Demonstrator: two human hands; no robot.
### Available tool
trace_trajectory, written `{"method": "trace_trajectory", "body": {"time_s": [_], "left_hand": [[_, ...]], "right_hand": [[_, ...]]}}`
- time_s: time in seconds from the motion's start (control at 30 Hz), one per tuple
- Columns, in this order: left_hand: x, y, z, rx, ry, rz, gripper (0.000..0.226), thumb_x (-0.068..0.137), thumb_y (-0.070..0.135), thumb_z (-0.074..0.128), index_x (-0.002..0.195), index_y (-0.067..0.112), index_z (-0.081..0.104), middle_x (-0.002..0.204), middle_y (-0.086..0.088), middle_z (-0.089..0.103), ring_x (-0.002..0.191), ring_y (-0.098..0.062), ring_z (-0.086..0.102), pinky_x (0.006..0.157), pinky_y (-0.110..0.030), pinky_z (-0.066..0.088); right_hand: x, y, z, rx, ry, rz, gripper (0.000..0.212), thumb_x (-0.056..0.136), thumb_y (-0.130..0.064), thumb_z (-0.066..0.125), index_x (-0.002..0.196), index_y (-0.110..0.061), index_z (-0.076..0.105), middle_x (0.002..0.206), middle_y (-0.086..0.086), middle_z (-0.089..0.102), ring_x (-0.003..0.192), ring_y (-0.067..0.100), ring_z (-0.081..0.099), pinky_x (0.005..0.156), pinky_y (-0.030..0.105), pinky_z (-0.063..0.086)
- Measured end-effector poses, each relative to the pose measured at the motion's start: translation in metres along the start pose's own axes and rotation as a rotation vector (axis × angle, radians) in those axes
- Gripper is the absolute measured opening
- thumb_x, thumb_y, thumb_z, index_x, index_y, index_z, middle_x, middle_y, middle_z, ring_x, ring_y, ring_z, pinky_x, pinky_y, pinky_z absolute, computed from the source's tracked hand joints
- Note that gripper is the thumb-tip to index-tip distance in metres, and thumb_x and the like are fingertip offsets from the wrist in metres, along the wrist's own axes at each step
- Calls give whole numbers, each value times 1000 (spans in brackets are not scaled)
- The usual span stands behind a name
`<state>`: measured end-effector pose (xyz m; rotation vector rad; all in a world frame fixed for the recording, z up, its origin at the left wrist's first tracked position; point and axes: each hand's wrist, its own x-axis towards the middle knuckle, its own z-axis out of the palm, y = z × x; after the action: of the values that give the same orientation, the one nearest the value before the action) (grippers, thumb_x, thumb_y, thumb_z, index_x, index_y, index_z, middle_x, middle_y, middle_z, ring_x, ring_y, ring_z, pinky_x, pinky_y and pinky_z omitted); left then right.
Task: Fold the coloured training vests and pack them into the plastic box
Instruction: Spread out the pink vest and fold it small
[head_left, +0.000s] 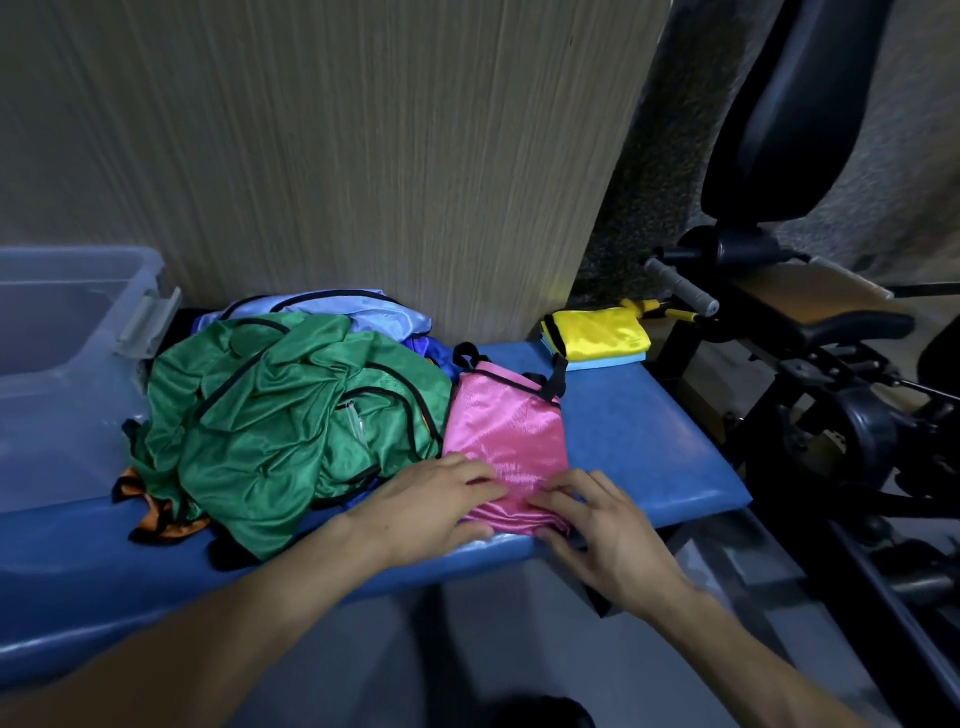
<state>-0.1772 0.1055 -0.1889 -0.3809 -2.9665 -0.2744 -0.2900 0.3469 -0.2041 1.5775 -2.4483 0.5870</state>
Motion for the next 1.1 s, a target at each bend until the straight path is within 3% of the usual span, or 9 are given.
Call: {"method": "trace_trajectory", "body": {"time_s": [0.13, 0.3, 0.5, 0.67, 0.8, 0.9, 0.97, 1.03, 1.1], "left_hand": [[-8, -15, 9, -14, 19, 20, 53, 101, 49, 39, 140, 19, 60, 146, 1, 57, 131, -19, 55, 108, -37, 49], [-17, -27, 12, -24, 87, 79, 51, 105, 44, 38, 139, 15, 61, 146, 0, 57, 133, -17, 55, 107, -37, 50], [-24, -27, 9, -23, 88, 91, 46, 102, 35, 41, 138, 14, 62, 145, -1, 58, 133, -14, 55, 114, -26, 39], [-21, -9, 11, -38, 217, -11, 45, 97, 40, 50, 133, 16, 62, 133, 4, 65, 118, -13, 63, 94, -31, 56], [-17, -7, 14, -62, 294, -26, 43, 85, 13, 44, 126, 19, 57, 113, -1, 72, 92, -21, 70, 69, -34, 60], [-18, -12, 20, -111, 345, -26, 53, 77, -6, 57, 125, 15, 63, 117, -3, 73, 99, -20, 70, 83, -32, 59], [-18, -14, 22, -168, 377, -65, 57, 74, -13, 64, 125, 12, 69, 121, -3, 72, 104, -16, 68, 97, -19, 49], [-17, -12, 19, -262, 379, -128, 53, 78, -11, 61, 123, 15, 71, 117, 1, 73, 100, -12, 67, 94, -14, 46], [-14, -5, 9, -395, 390, -206, 44, 87, -4, 58, 120, 22, 71, 106, 9, 74, 90, -7, 67, 82, -21, 51]], "right_hand": [[-6, 5, 2, -127, -2, -51, 48, 81, -44, 74, 124, -27, 66, 123, -9, 60, 106, 18, 61, 77, 36, 57], [-8, 9, 3, -143, 57, -91, 32, 95, -37, 61, 122, -22, 70, 124, -6, 66, 107, 17, 66, 79, 33, 60], [-11, 10, 7, -217, 92, -118, 34, 85, -21, 69, 119, -18, 71, 121, -4, 70, 104, 18, 69, 79, 32, 58], [3, 0, -5, 56, 79, 106, 24, 91, -28, 49, 109, -26, 66, 94, -11, 68, 83, 14, 62, 75, 34, 52], [11, 7, -8, 184, 67, 148, 20, 91, -29, 54, 108, -31, 63, 93, -15, 64, 84, 6, 55, 76, 31, 48], [7, 11, -1, 156, 2, 93, 31, 85, -29, 59, 117, -28, 65, 112, -14, 60, 100, 12, 56, 87, 32, 47], [8, 14, 1, 214, 22, 113, 28, 87, -25, 60, 114, -25, 68, 113, -15, 60, 103, 12, 58, 90, 34, 49], [11, 14, -2, 302, 51, 153, 18, 92, -21, 61, 107, -26, 69, 106, -18, 63, 100, 8, 60, 89, 34, 50], [15, 11, -10, 386, 78, 226, 11, 95, -19, 64, 98, -29, 70, 96, -16, 67, 94, 8, 62, 84, 36, 49]]}}
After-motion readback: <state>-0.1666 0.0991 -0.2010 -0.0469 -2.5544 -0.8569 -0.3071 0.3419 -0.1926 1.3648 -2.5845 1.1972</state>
